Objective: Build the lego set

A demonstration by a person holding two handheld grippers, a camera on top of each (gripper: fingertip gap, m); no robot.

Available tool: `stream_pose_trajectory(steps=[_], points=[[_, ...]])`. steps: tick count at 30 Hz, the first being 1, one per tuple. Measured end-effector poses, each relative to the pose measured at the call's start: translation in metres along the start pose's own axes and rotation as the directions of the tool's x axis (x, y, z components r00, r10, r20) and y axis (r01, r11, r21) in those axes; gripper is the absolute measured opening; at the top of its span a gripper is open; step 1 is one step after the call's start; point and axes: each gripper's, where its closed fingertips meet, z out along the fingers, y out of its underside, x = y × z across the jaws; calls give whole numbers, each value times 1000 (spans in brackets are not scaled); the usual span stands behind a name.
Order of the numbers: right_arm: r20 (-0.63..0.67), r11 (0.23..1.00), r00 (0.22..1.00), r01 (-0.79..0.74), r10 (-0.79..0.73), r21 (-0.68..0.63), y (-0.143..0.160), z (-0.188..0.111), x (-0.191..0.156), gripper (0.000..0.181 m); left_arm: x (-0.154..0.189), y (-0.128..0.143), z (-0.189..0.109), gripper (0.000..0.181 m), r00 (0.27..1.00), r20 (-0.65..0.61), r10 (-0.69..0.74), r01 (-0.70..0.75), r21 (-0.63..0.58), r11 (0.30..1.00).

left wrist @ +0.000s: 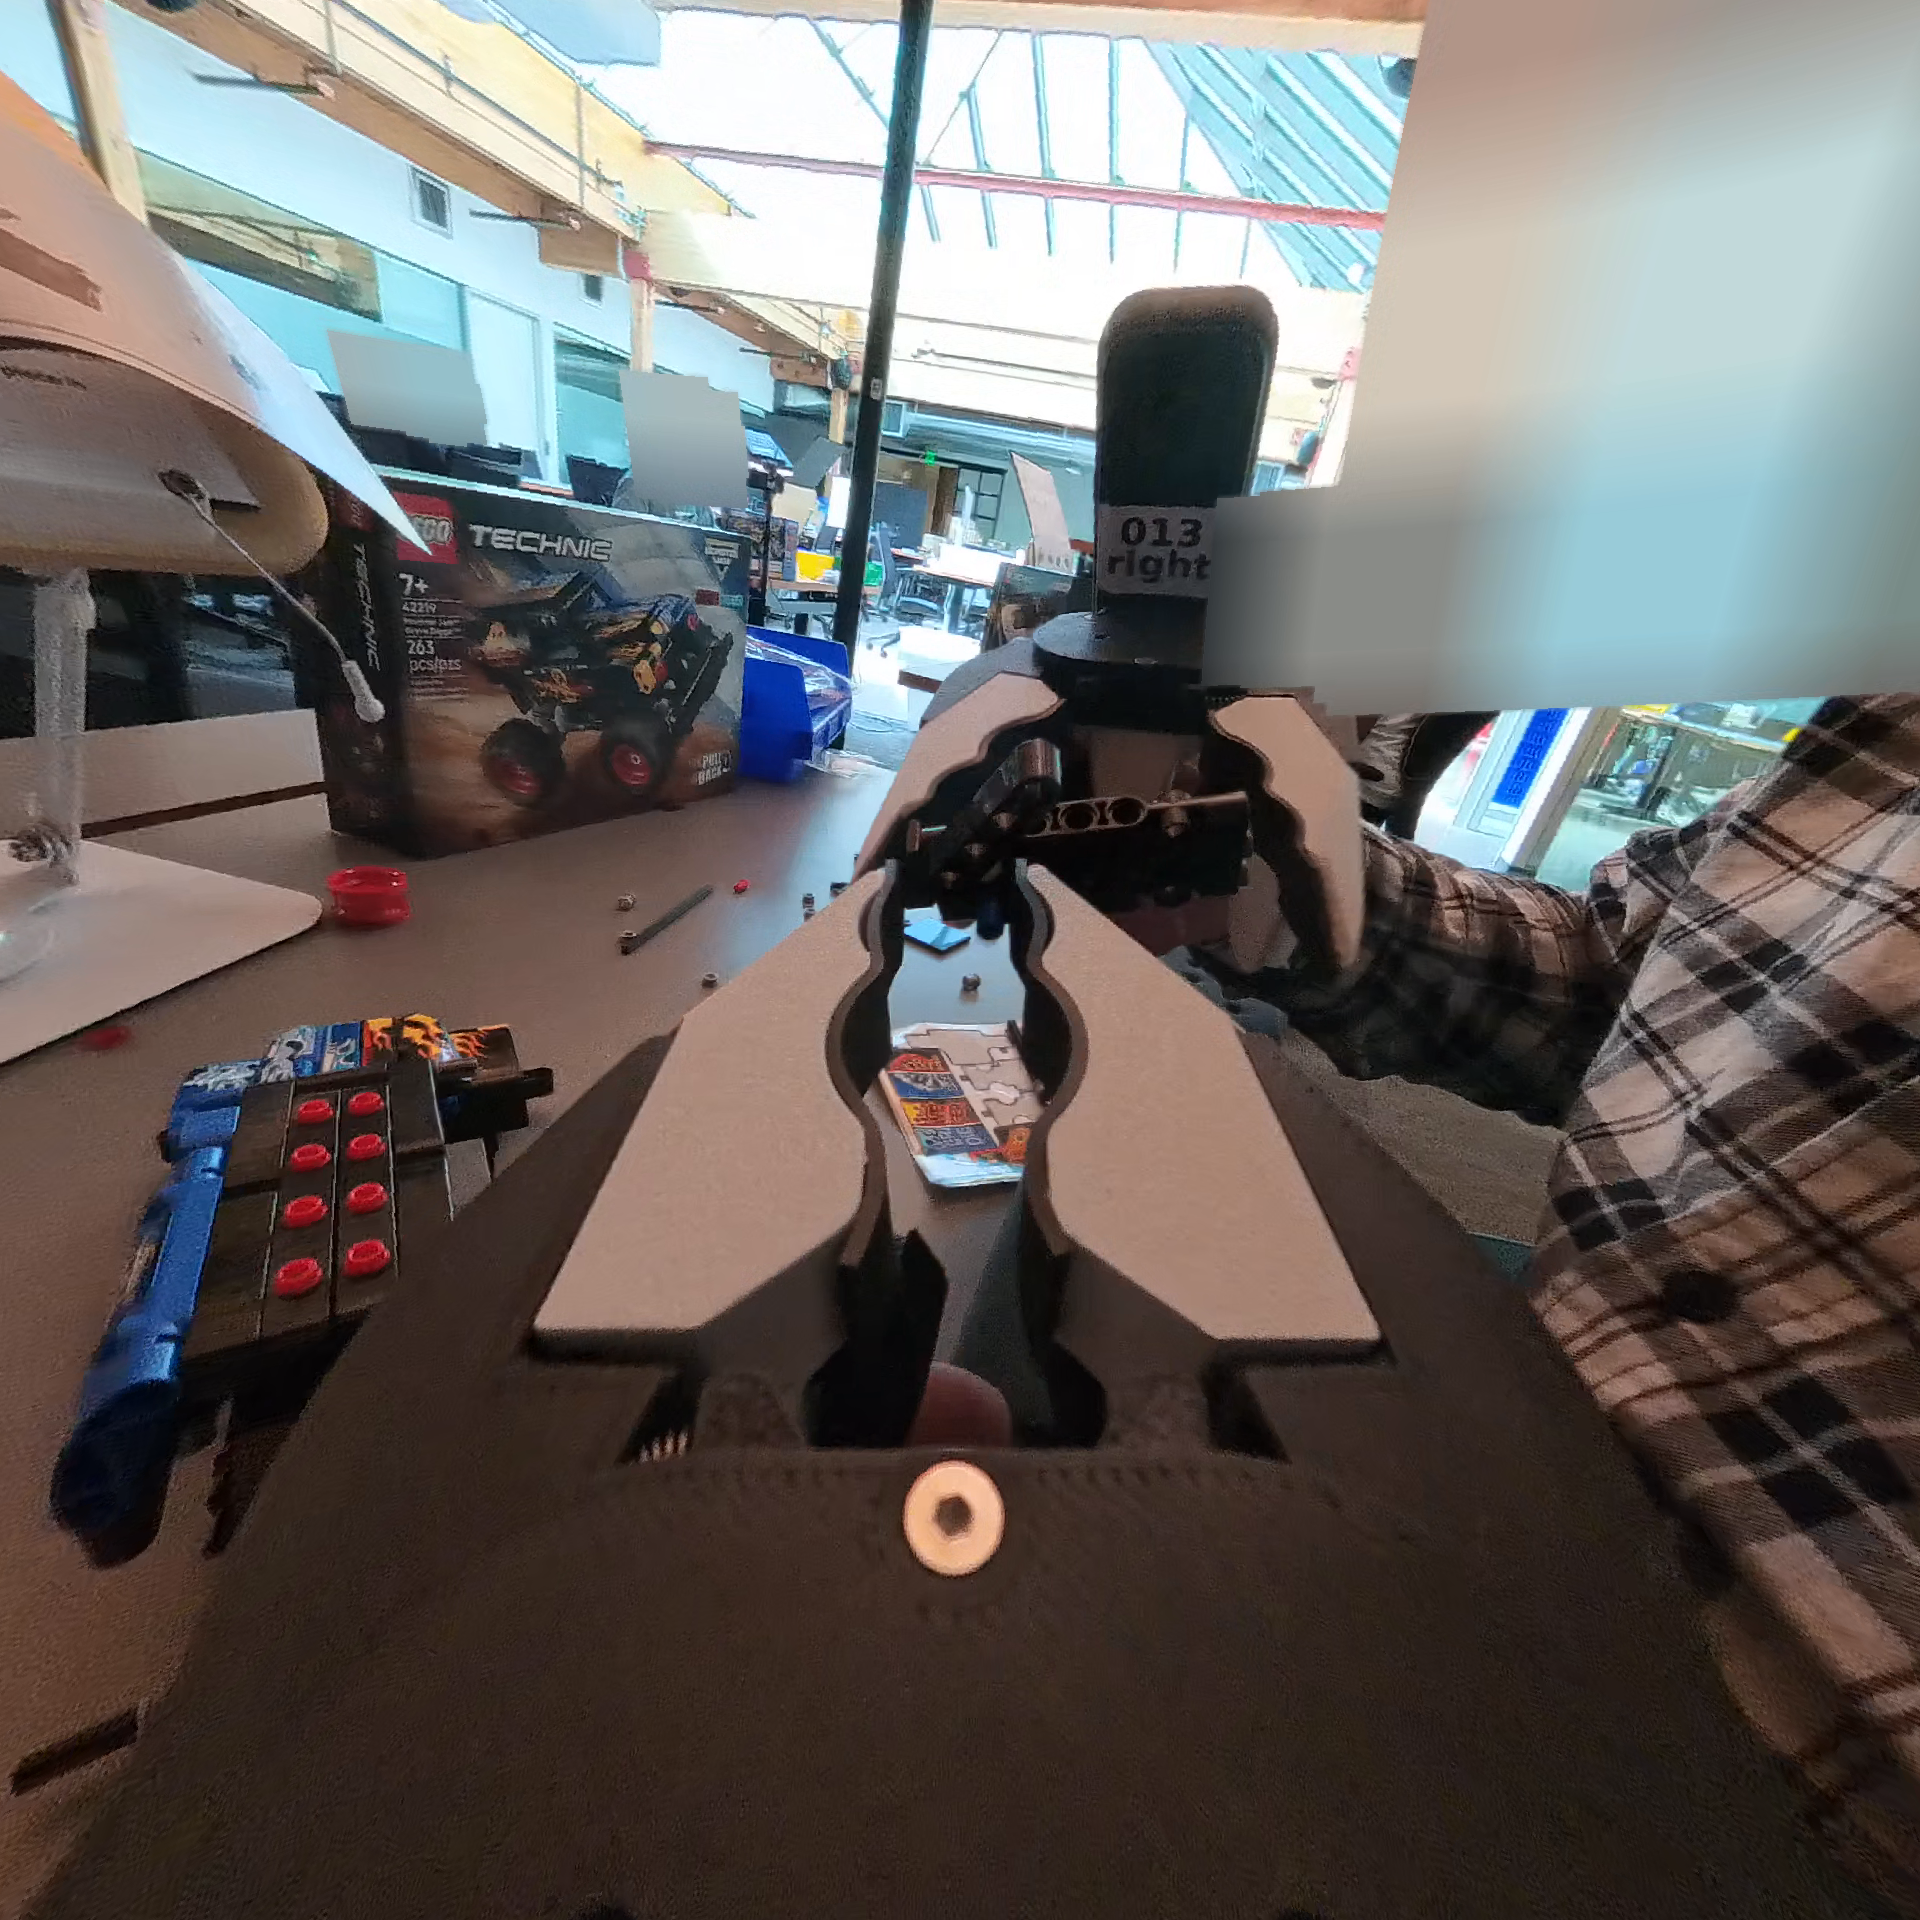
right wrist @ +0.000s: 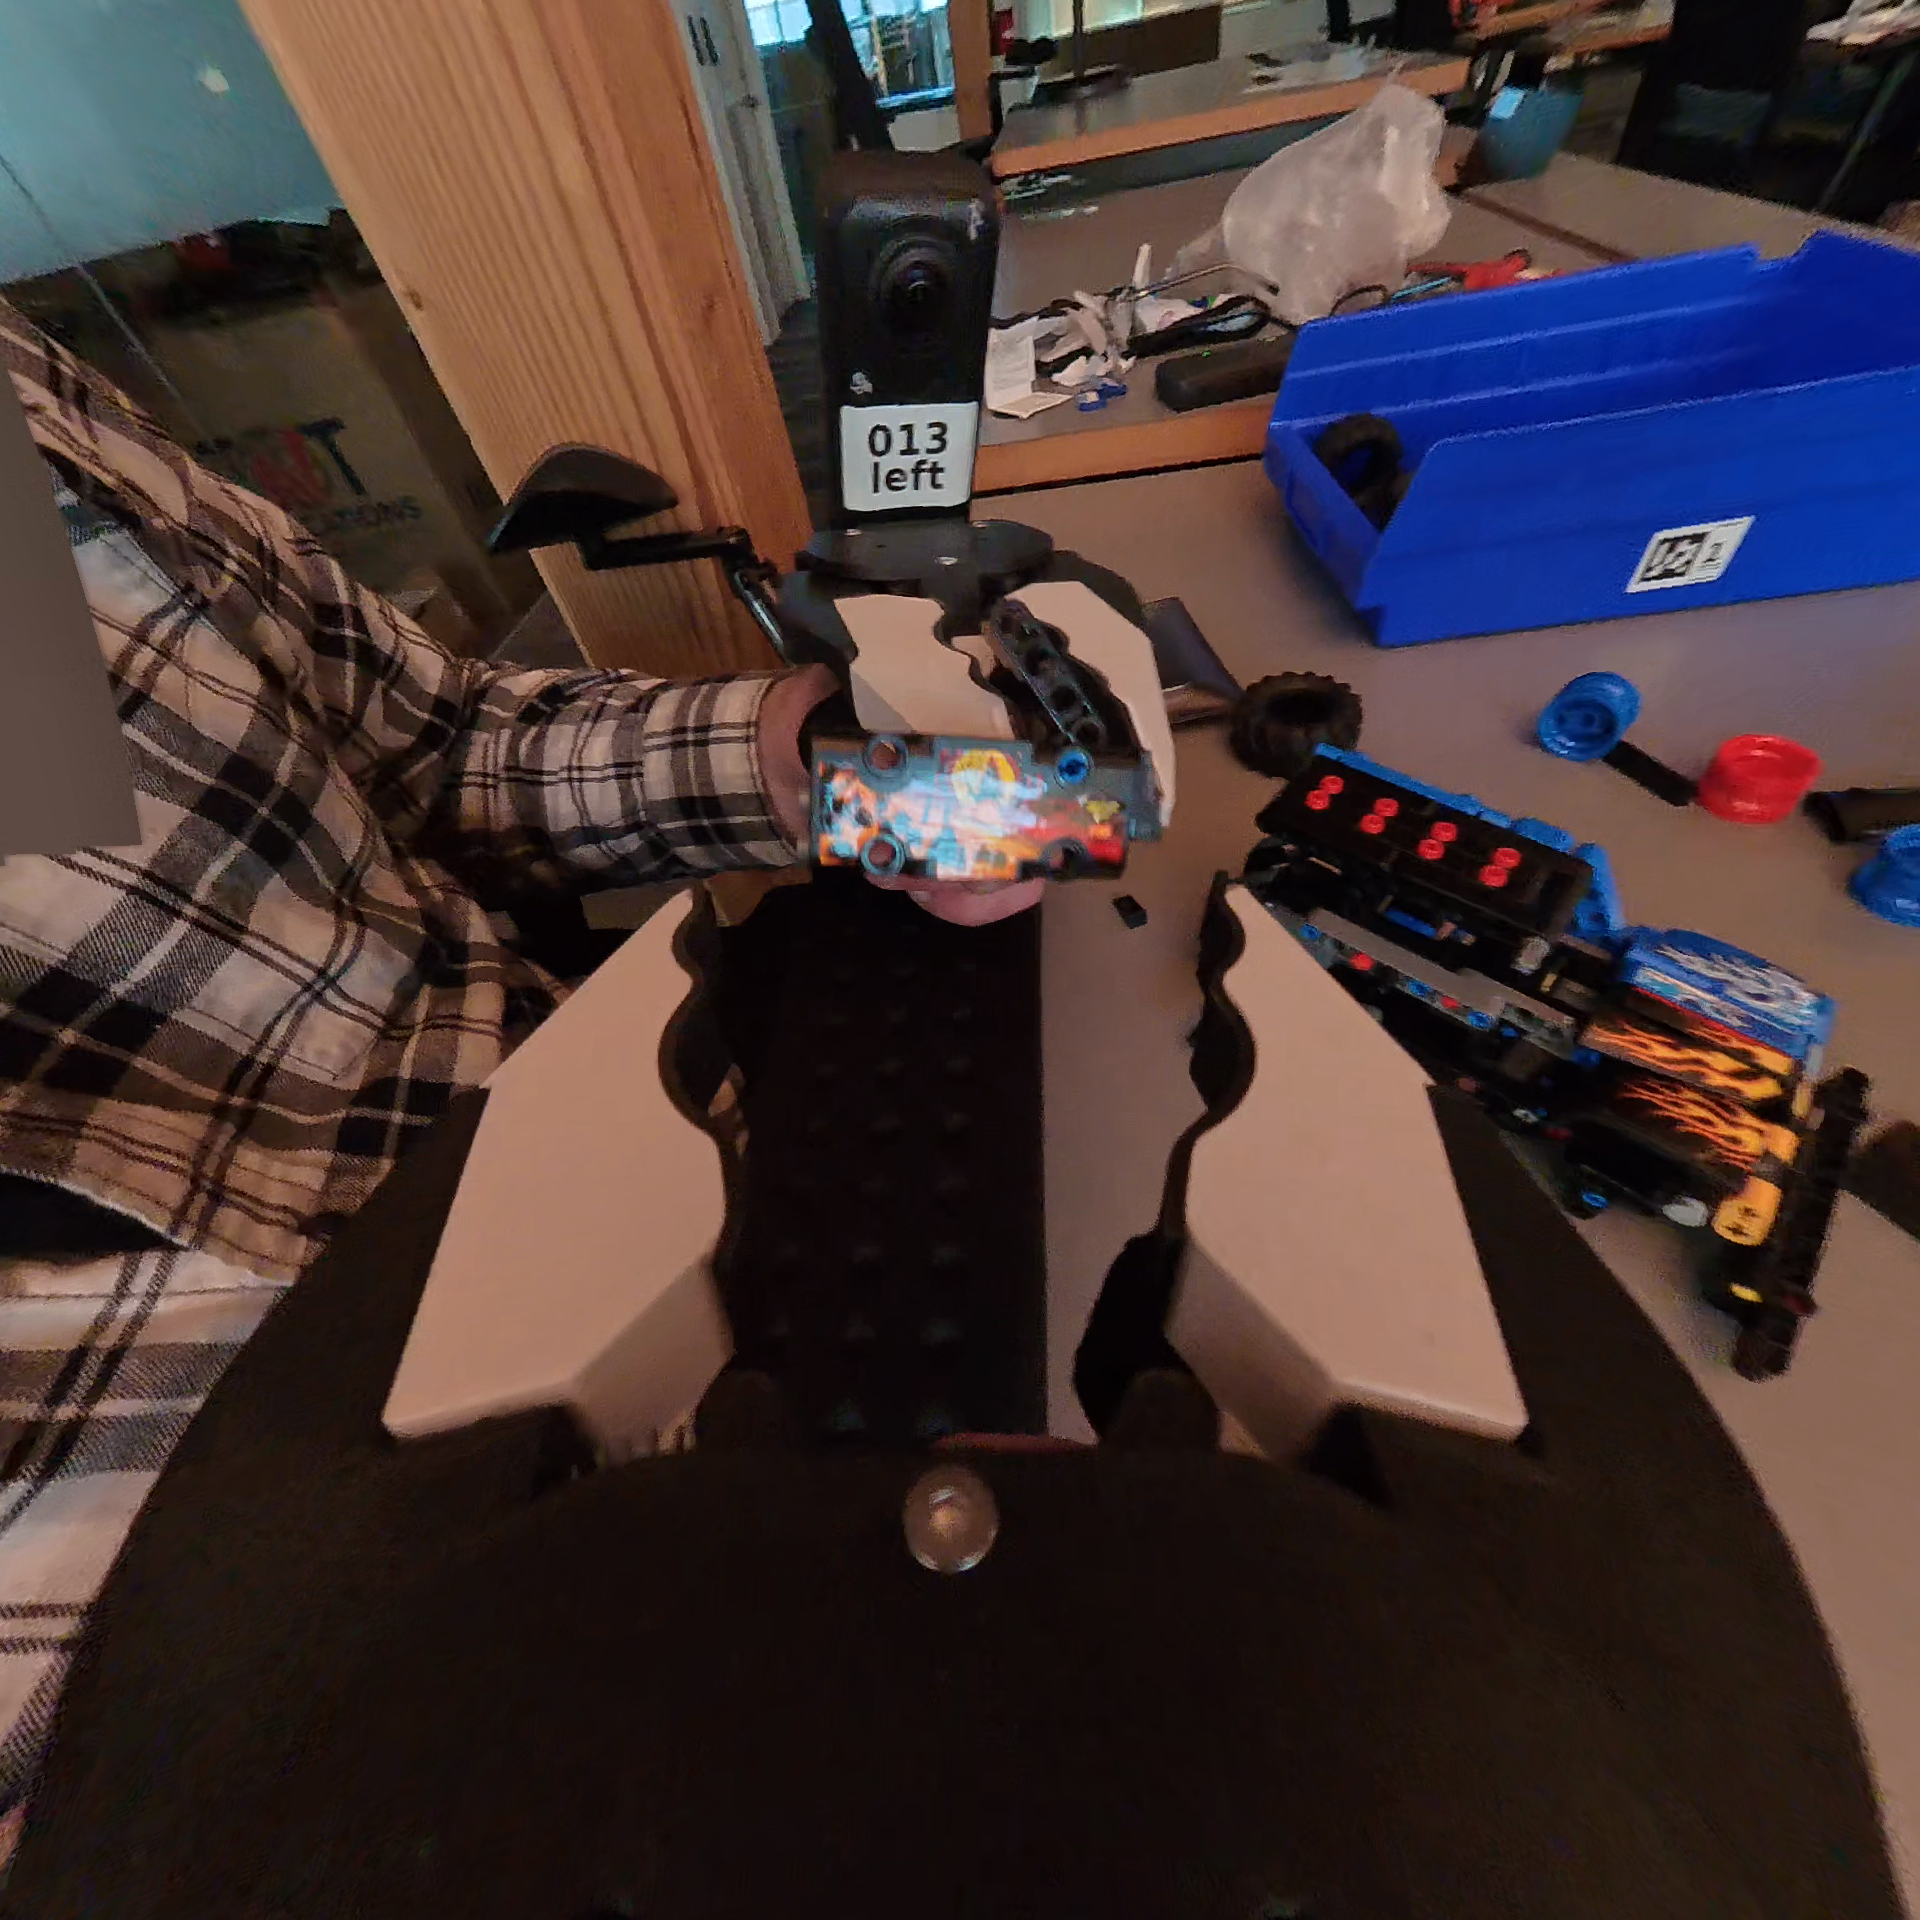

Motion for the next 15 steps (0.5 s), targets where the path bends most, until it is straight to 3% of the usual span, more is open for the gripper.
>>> stream_pose_trajectory(steps=[4, 12, 15], points=[[41, 997, 996, -78, 78, -15, 1, 11, -3, 77, 7, 7, 6, 19, 998, -51, 40, -43, -57, 997], [-10, 987, 988, -152, 153, 51, 1, 13, 4, 71, 1, 11, 7, 18, 1000, -17, 15, -17, -131, 991], [-32, 962, 969, -239, 245, 129, 1, 6, 20, 71, -12, 8, -1, 53, 996, 75, 56, -43, -164, 985]])
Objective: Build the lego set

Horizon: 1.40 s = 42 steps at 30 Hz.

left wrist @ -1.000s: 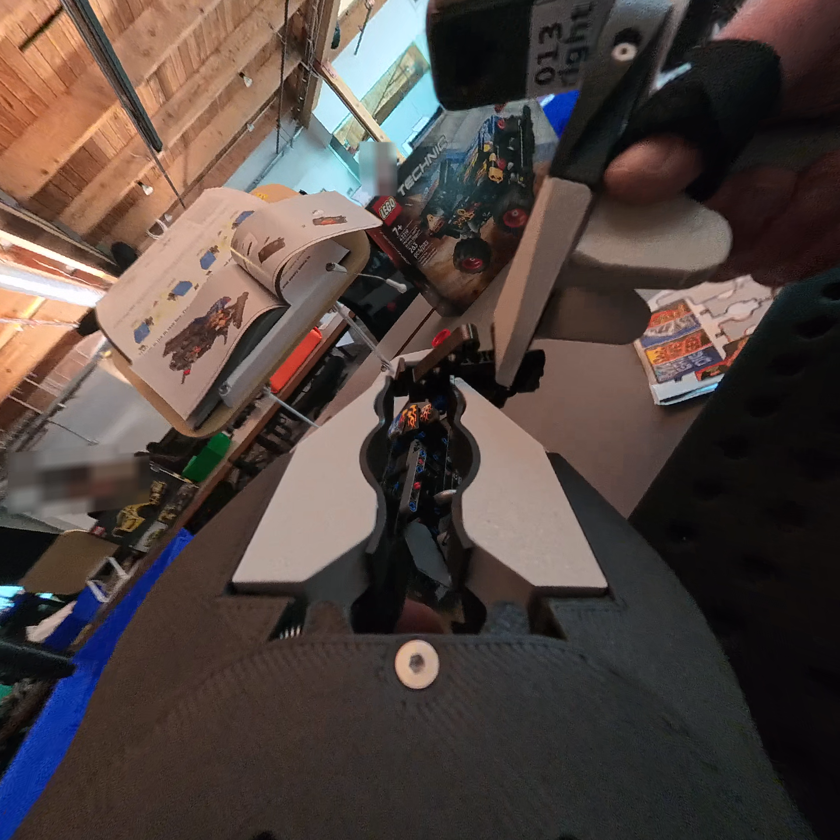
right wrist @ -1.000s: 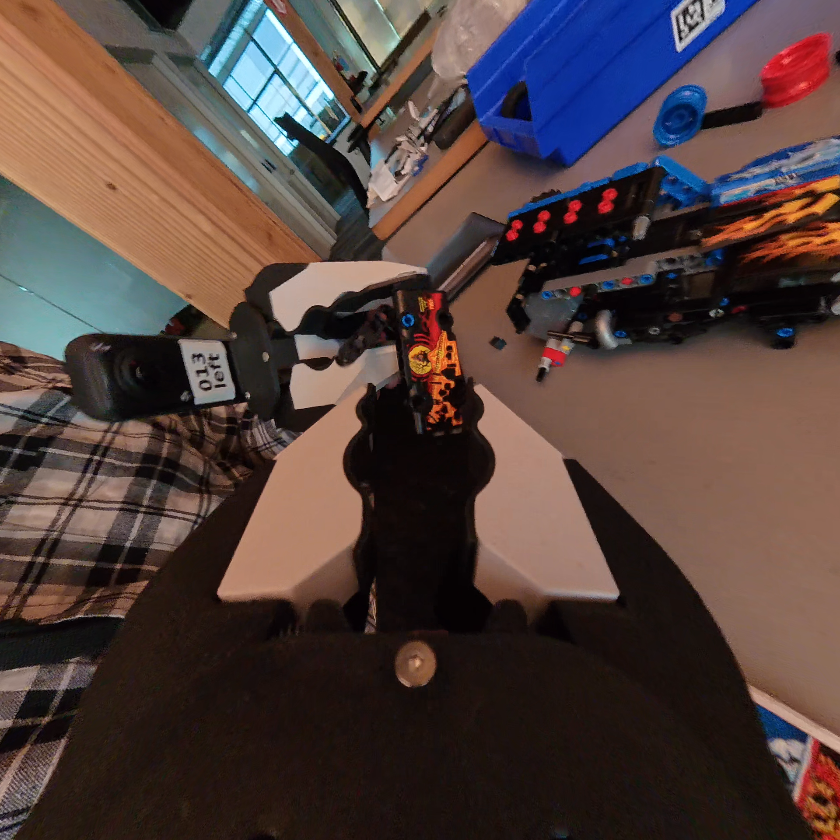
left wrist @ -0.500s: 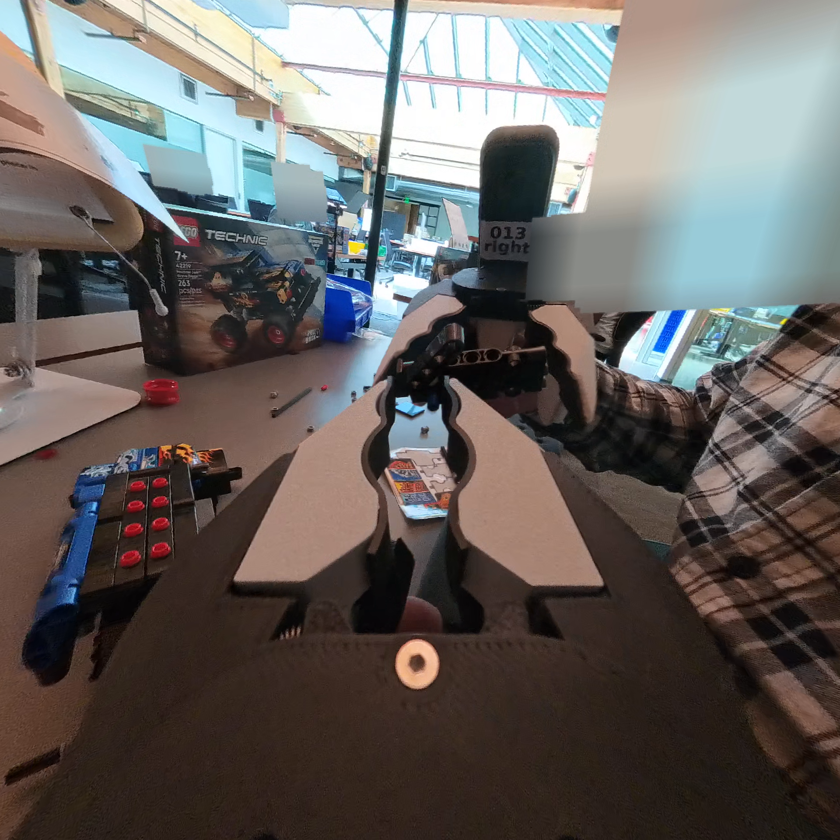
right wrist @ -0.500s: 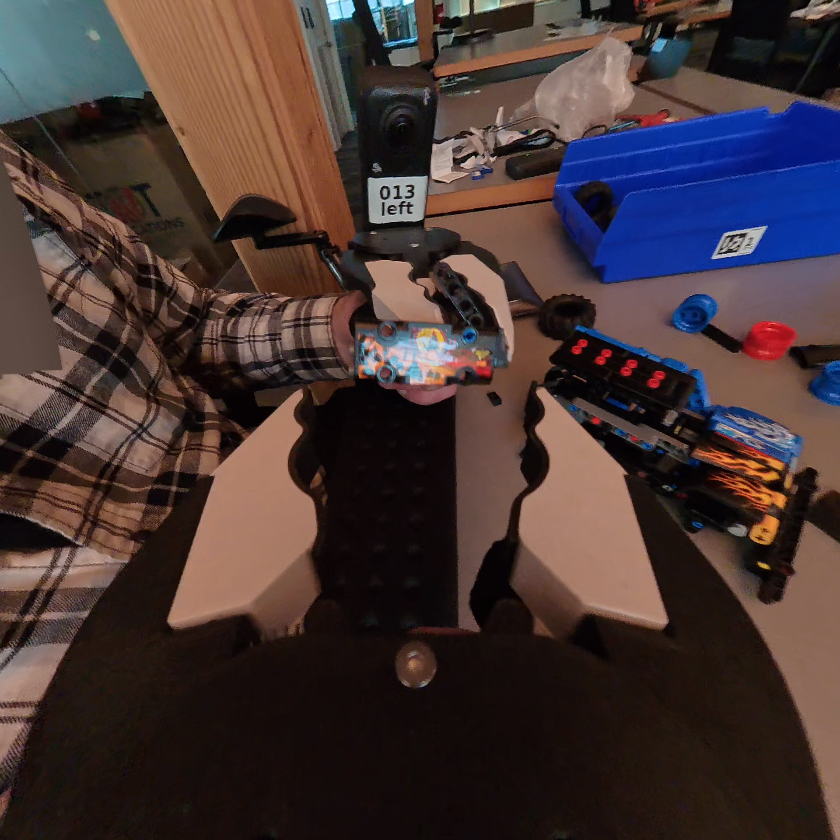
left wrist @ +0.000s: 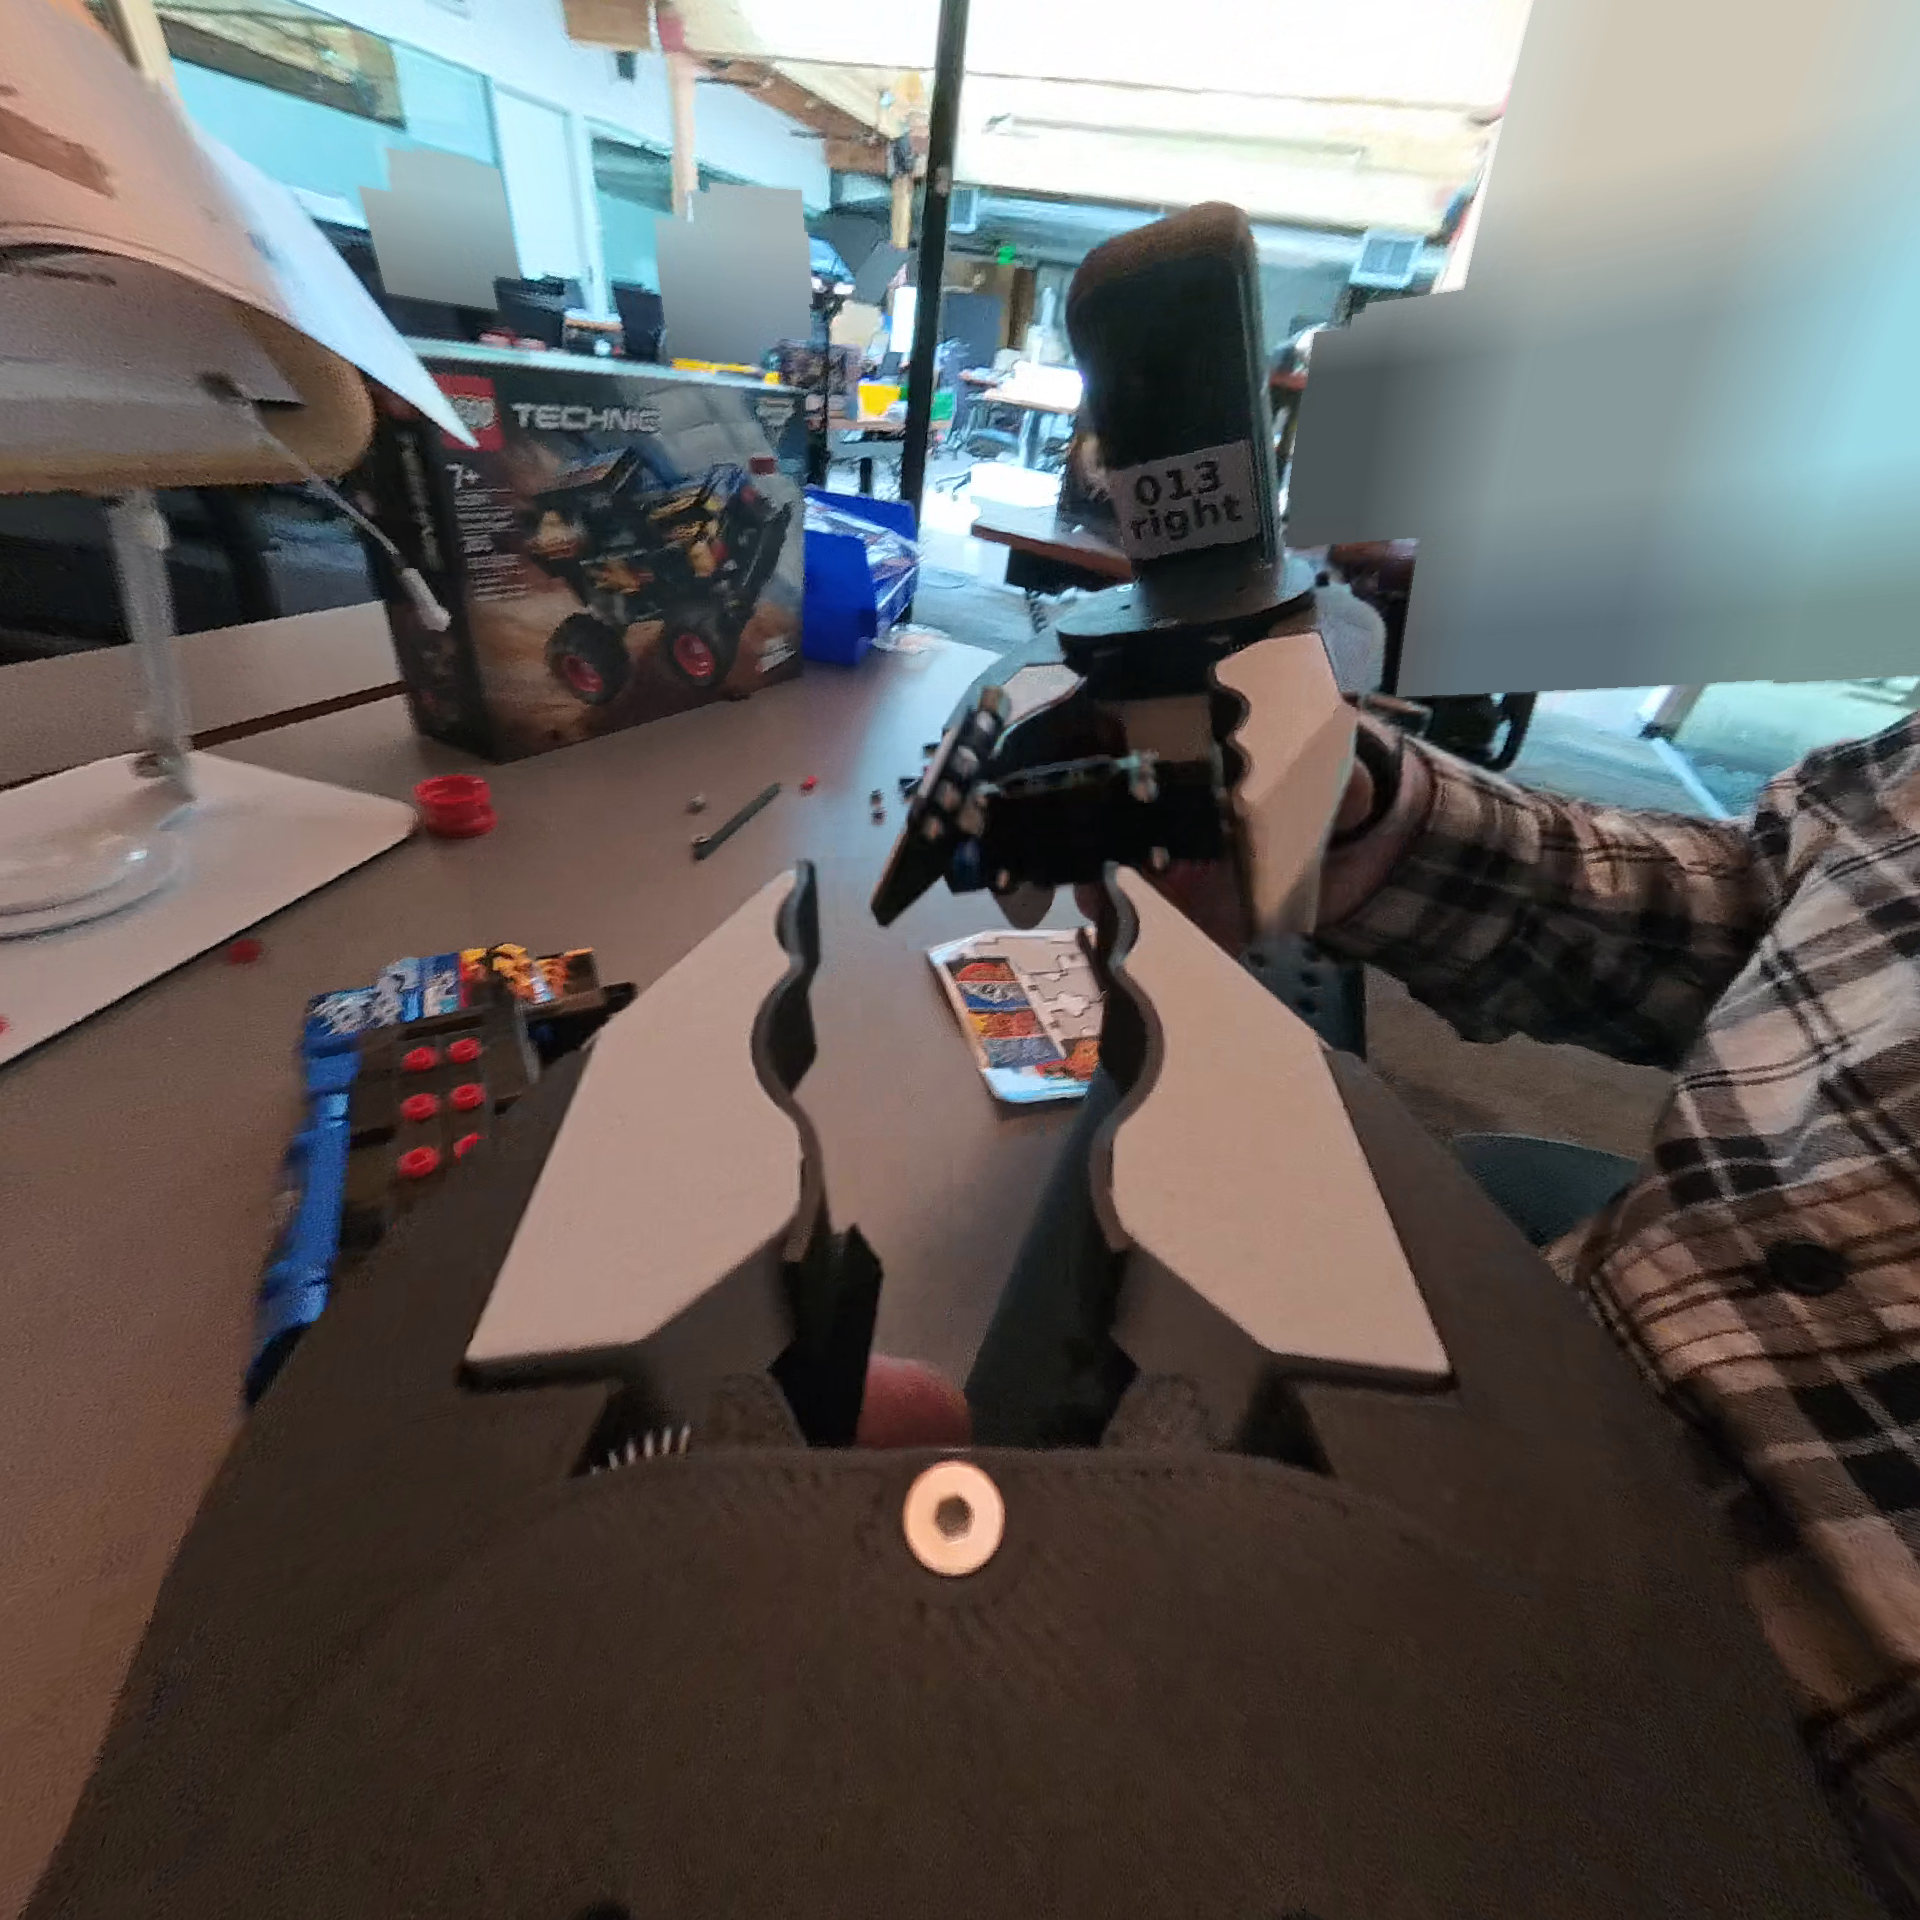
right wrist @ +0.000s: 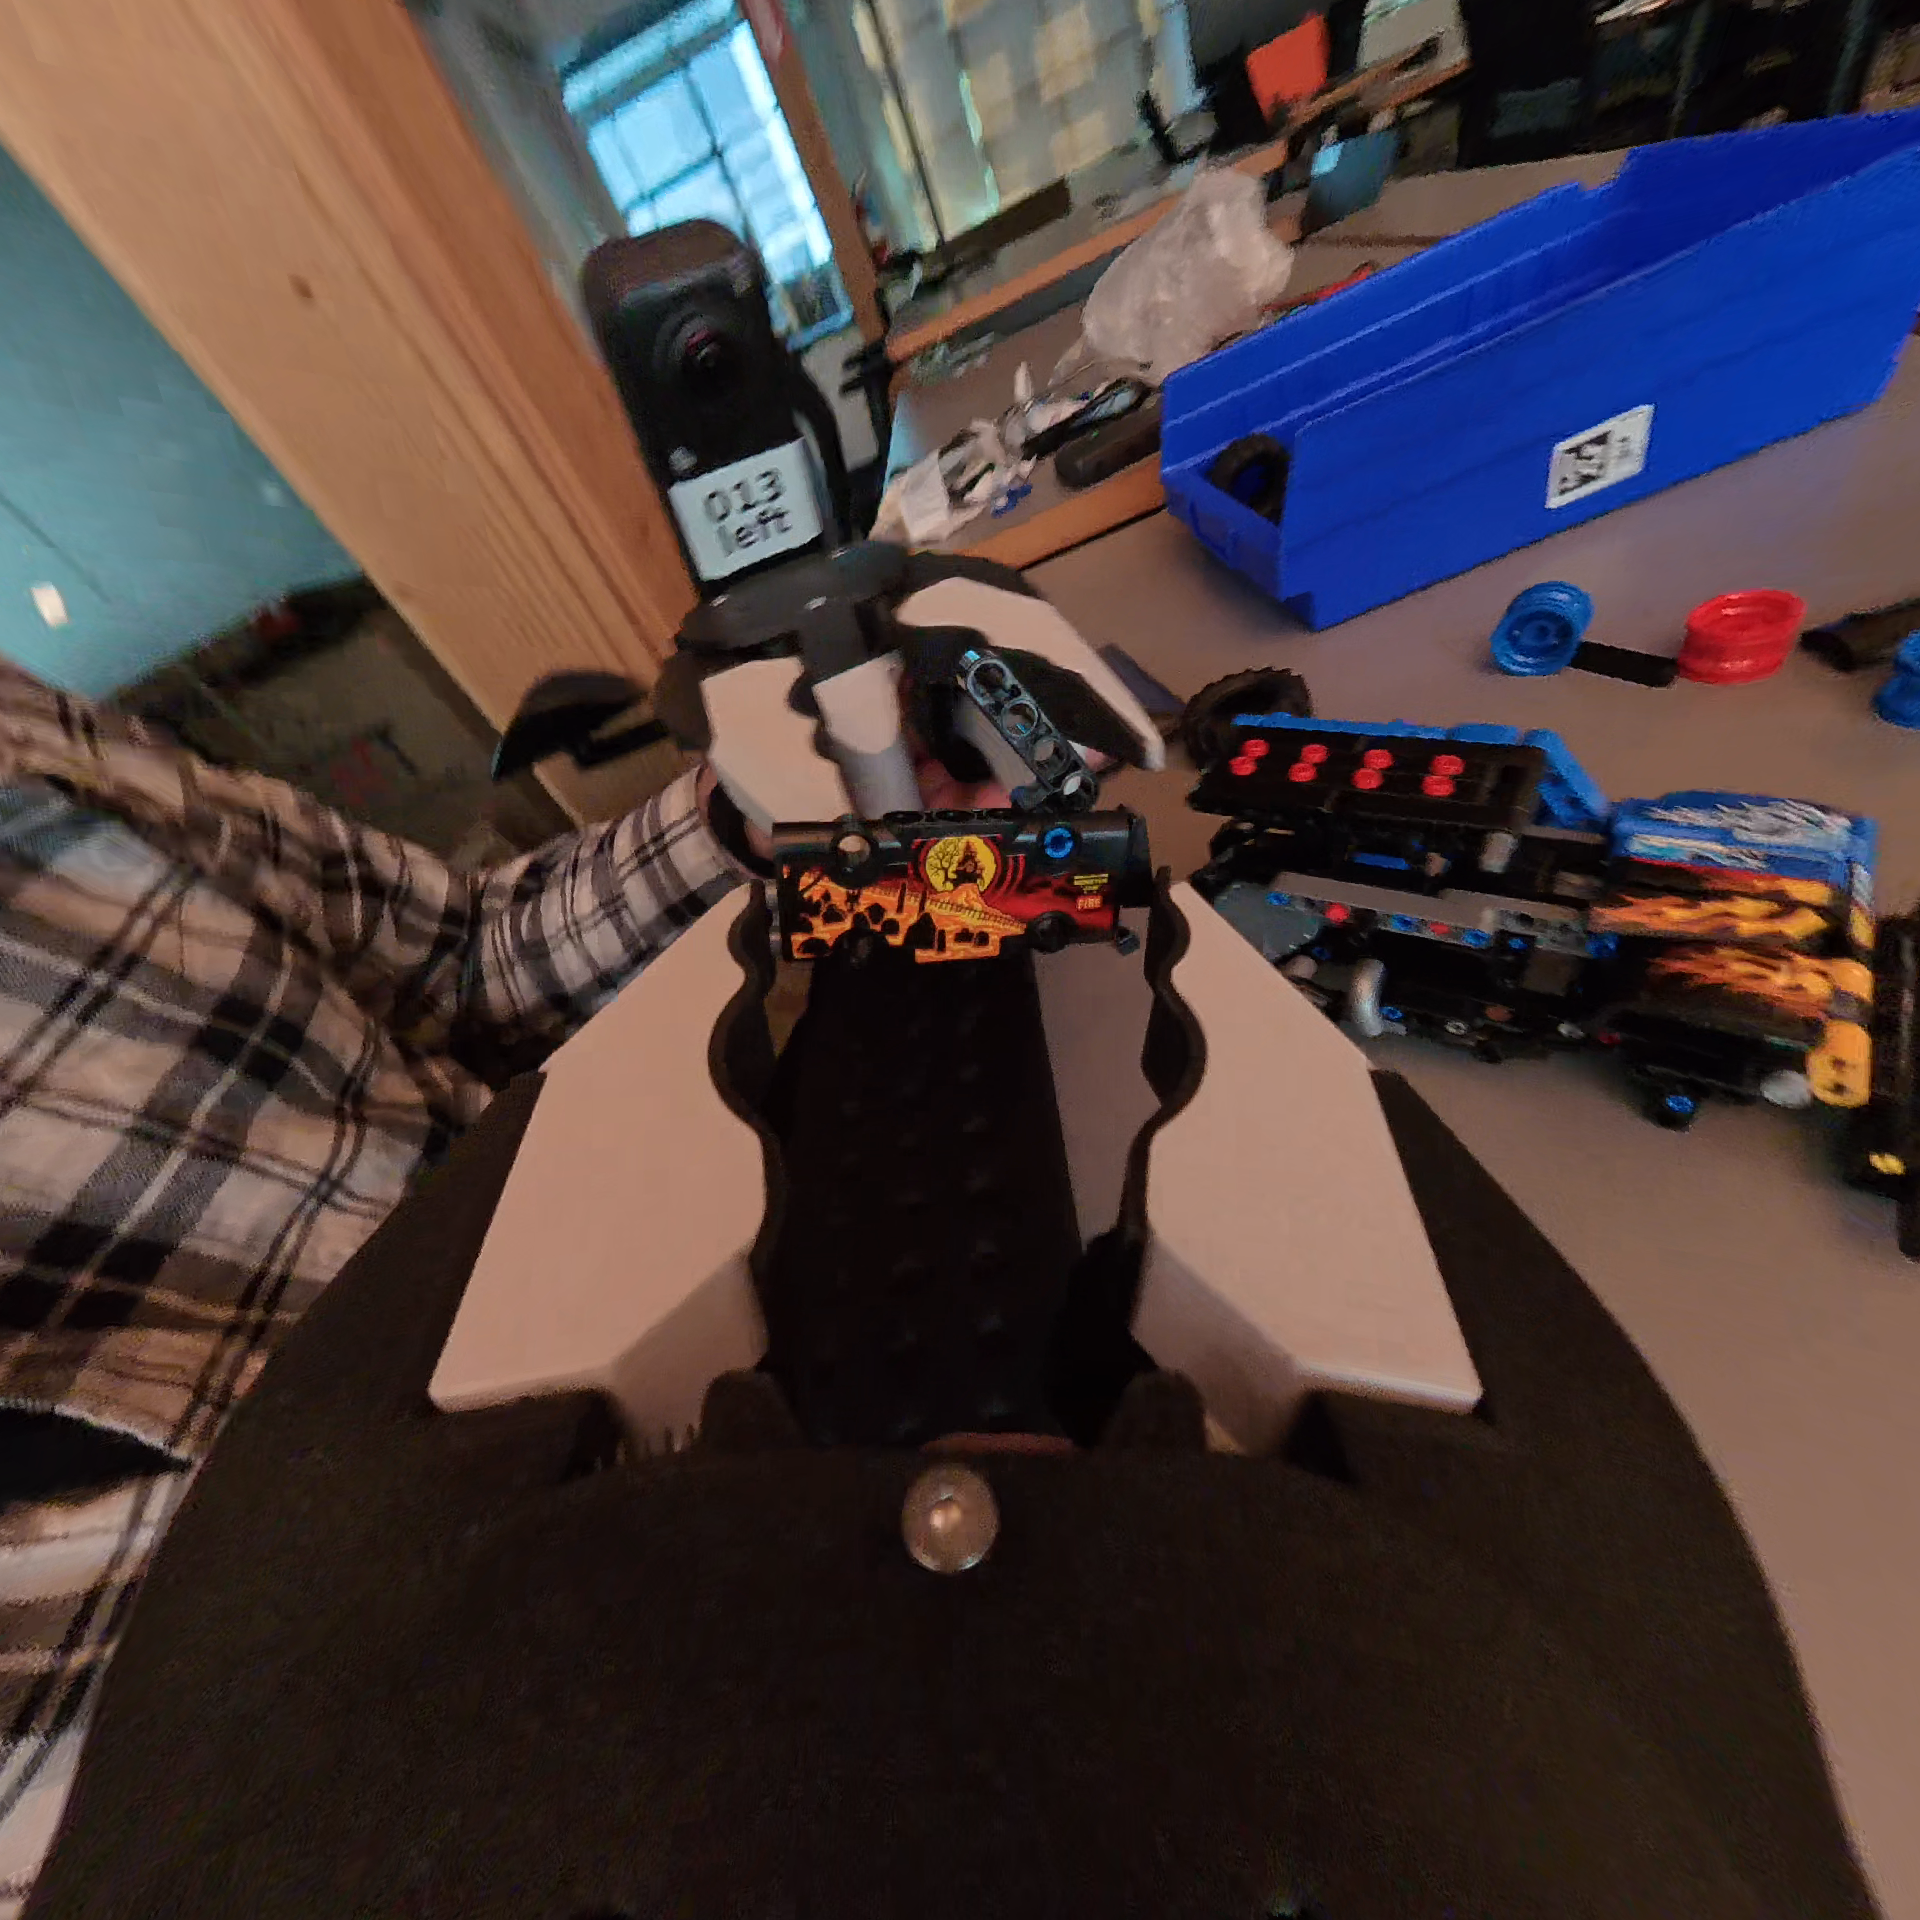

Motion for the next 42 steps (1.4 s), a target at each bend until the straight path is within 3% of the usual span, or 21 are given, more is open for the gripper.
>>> stream_pose_trajectory(steps=[3, 7, 14, 20, 31, 35, 42], points=[[-86, 994, 991, -97, 101, 51, -1, -7, 29, 71, -14, -8, -13, 55, 993, 103, 61, -59, -28, 998], [-265, 984, 949, -177, 172, 3, 18, -4, 70, 71, -64, -14, -33, 60, 901, 336, 277, -213, -214, 953], [-431, 966, 885, -239, 177, -94, 41, 15, 108, 71, -124, 28, -28, 81, 876, 344, 338, -137, -493, 859], [-458, 976, 878, -201, 139, -89, 46, 25, 119, 71, -129, 43, -12, 90, 912, 303, 277, -77, -537, 840], [-484, 983, 871, -153, 84, -104, 47, 30, 131, 71, -119, 47, 4, 77, 957, 232, 173, -28, -520, 854], [-492, 984, 869, -133, 58, -119, 50, 33, 131, 71, -121, 53, 11, 64, 947, 240, 212, -51, -541, 839], [-516, 983, 857, -93, -3, -159, 52, 34, 132, 71, -124, 49, 14, 61, 948, 266, 174, -17, -503, 864]])
